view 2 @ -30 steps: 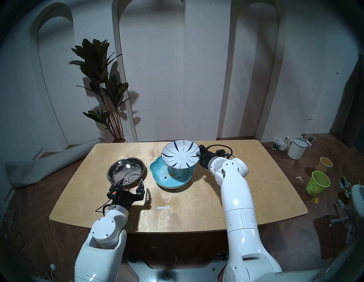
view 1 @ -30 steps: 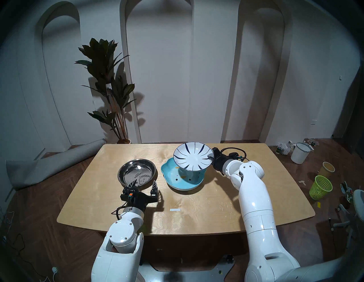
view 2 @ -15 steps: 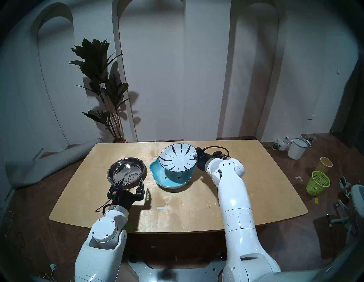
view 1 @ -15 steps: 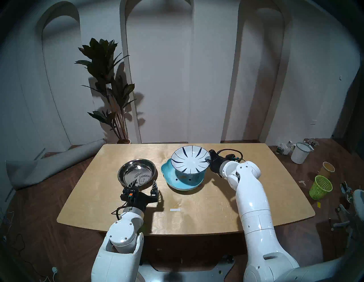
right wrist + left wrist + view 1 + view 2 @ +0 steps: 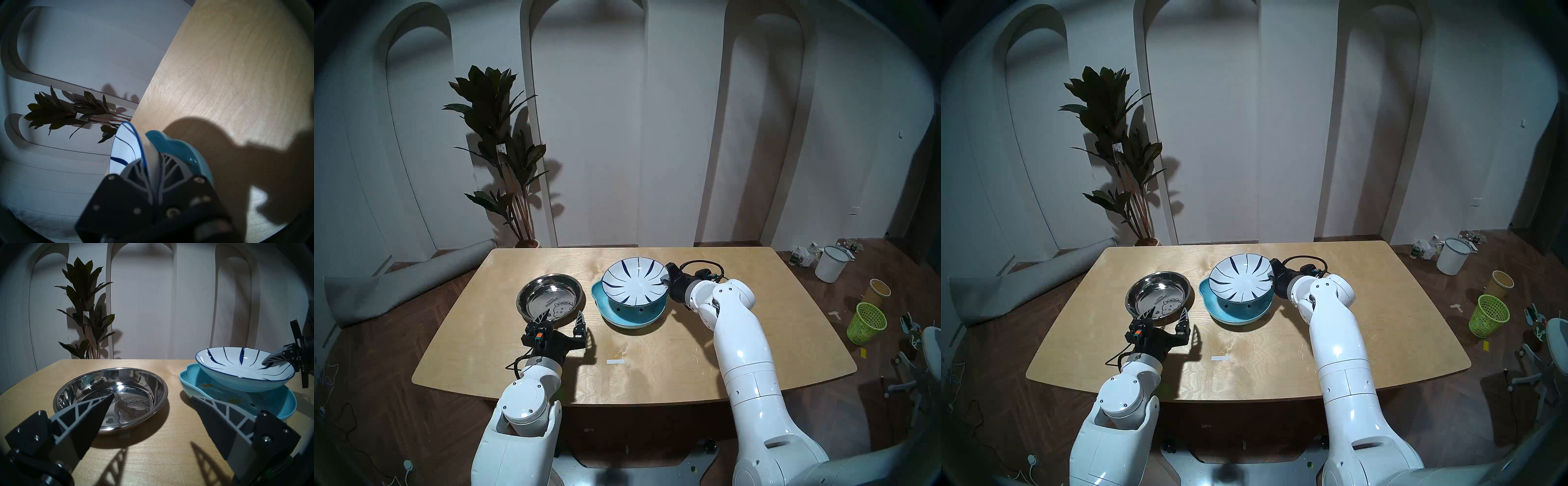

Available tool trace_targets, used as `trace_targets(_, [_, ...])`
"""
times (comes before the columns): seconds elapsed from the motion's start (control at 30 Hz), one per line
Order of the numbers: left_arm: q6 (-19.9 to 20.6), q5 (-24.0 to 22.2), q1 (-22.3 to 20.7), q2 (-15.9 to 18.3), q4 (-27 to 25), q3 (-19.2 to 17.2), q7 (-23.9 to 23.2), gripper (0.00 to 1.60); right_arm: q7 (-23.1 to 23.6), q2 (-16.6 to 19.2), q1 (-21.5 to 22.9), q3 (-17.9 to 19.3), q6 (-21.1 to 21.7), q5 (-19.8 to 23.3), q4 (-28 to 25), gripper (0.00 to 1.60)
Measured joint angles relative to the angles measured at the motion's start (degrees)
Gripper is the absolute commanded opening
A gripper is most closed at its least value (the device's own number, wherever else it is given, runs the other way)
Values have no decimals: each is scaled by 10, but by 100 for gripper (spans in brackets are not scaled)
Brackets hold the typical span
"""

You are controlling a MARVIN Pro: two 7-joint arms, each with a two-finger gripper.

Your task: Stack the plates into one stack

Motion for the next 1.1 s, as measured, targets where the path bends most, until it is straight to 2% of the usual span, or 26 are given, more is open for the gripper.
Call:
trace_targets(0.97, [0,0,0,0,0,0,0,160,-7,3,-2,-30,-8,-15,16,0])
trace_targets(1.0, [0,0,0,0,0,0,0,160,-7,3,-2,-31,-9,-16,16,8])
trace_targets(1.03, [0,0,0,0,0,0,0,160,-7,3,-2,-31,-9,-16,16,36])
trace_targets(1.1, [0,0,0,0,0,0,0,160,-7,4,-2,-32,-10,-18,16,47])
